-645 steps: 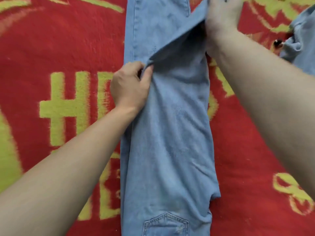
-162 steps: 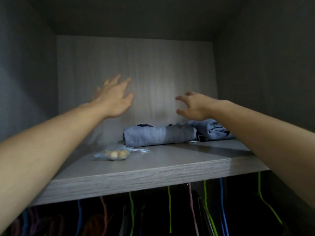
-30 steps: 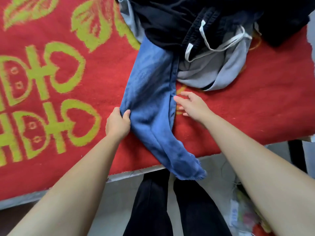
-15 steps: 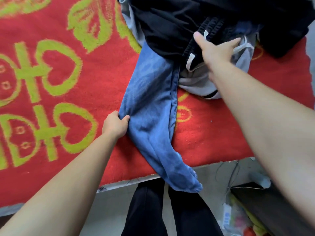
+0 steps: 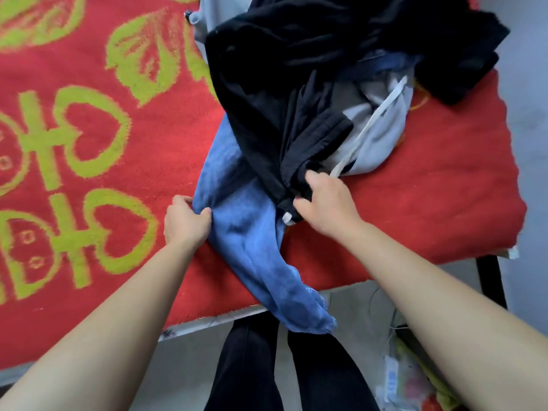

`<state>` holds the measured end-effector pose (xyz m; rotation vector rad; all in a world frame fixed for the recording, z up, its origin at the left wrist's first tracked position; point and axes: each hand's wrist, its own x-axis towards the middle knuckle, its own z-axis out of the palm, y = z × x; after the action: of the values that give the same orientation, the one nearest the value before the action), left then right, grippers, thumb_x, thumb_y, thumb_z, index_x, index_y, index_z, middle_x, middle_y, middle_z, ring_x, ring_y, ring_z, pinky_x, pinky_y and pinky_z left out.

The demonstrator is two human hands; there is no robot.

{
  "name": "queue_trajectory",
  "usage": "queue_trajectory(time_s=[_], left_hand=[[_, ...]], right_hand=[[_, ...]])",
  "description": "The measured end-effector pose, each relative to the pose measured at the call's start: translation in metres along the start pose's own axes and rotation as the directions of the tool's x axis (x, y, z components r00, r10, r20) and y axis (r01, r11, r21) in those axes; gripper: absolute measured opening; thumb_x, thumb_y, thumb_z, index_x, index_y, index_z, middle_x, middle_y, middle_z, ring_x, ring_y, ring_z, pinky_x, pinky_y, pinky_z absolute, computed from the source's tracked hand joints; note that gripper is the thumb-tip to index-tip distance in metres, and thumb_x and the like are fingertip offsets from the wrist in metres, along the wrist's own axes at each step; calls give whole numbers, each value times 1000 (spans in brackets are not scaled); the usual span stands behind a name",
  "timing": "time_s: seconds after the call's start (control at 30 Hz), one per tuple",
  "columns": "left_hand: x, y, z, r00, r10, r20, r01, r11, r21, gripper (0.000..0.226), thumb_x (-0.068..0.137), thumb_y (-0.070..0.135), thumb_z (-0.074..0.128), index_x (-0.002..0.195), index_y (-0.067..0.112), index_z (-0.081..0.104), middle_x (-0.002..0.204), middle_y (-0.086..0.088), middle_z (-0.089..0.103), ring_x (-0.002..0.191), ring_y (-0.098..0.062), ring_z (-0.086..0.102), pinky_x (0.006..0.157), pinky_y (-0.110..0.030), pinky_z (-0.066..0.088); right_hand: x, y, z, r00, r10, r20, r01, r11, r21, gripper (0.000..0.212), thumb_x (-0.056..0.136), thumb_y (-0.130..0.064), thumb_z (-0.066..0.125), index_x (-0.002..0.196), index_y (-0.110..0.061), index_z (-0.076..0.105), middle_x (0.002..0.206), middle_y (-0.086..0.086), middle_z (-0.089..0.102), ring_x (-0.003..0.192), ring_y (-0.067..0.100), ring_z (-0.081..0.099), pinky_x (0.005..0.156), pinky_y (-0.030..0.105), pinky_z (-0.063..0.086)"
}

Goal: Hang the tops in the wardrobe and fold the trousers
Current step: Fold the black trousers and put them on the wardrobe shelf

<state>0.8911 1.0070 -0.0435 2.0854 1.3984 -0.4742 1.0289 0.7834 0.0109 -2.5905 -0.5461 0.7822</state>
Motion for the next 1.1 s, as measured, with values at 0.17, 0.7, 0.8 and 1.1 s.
queue_trajectory(time_s=[0.17, 0.7, 0.8, 1.1], left_hand=[[-31, 27, 2, 977, 83, -195, -112, 984, -142, 30, 91, 21, 56, 119, 12, 55, 116, -15, 56, 109, -32, 54, 94, -40, 39], [-190, 204, -32, 723, 570, 392, -610, 792, -26, 34, 67, 38, 81, 96, 35, 65, 89, 9, 70, 81, -10, 66, 67, -21, 47], [-213, 213, -60, 797, 544, 262, -546, 835, -70, 36, 73, 1, 56, 96, 22, 73, 92, -2, 74, 85, -20, 68, 71, -24, 49], [-284, 255, -240, 890, 401, -217, -453, 725, -519, 23, 63, 12, 50, 83, 18, 61, 79, -12, 63, 74, -25, 60, 67, -40, 54]], right_hand=[[-56, 19, 11, 998, -27, 55, 32, 994, -106, 21, 91, -25, 59, 105, -11, 55, 91, 9, 53, 91, 37, 57, 69, 38, 40], [-209, 42, -95, 908, -398, 131, 399, 727, -559, 35, 46, -15, 85, 77, -24, 71, 67, -2, 57, 60, 18, 60, 42, 26, 36], [-229, 58, -127, 984, -169, 62, 180, 902, -394, 56, 79, -23, 76, 132, -24, 59, 101, 7, 58, 94, 28, 61, 61, 35, 50], [-226, 70, -277, 961, 147, -235, -163, 985, -49, 26, 92, -32, 49, 114, -35, 63, 103, 6, 73, 101, 34, 67, 70, 35, 42]])
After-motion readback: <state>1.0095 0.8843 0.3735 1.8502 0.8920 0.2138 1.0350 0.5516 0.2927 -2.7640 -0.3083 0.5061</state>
